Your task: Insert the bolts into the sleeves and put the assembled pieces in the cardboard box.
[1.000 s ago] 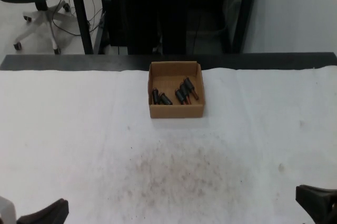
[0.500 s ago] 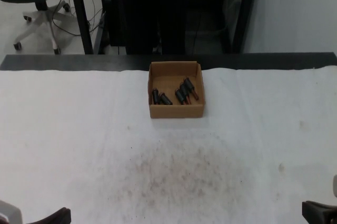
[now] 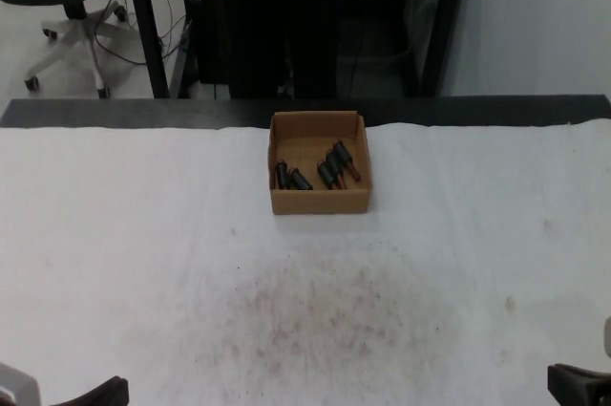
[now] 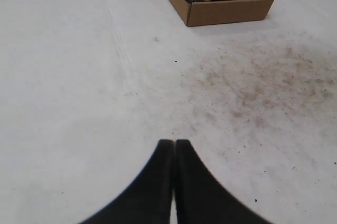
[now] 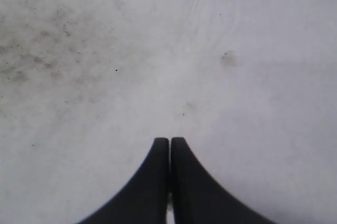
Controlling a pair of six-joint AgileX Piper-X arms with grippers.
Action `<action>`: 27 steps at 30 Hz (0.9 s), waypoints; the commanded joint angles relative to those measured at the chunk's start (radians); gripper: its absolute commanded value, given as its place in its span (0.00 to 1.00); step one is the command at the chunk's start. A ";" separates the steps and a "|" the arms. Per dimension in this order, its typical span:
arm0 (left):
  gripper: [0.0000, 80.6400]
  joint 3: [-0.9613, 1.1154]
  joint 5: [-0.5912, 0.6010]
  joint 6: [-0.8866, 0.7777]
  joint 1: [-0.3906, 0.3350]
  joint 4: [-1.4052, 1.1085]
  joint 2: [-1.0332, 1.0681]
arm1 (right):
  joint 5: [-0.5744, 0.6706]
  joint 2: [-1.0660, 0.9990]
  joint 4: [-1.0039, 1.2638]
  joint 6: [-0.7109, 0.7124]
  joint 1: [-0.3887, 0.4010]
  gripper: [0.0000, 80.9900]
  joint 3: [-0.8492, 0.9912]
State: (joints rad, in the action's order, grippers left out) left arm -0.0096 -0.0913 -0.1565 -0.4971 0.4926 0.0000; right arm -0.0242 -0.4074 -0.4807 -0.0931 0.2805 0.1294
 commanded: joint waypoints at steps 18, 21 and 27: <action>0.00 0.010 -0.012 -0.009 -0.004 0.089 0.000 | -0.006 0.004 0.387 -0.003 -0.003 0.01 -0.129; 0.00 0.010 -0.012 -0.009 -0.004 0.097 0.000 | -0.006 0.004 0.380 -0.003 -0.003 0.01 -0.129; 0.00 0.010 -0.012 -0.009 -0.004 0.097 0.000 | -0.006 0.004 0.332 -0.003 -0.003 0.01 -0.129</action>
State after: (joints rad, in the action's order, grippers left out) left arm -0.0096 -0.0913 -0.1565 -0.4971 0.5903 0.0000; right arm -0.0266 -0.4074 -0.1238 -0.0942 0.2805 -0.0088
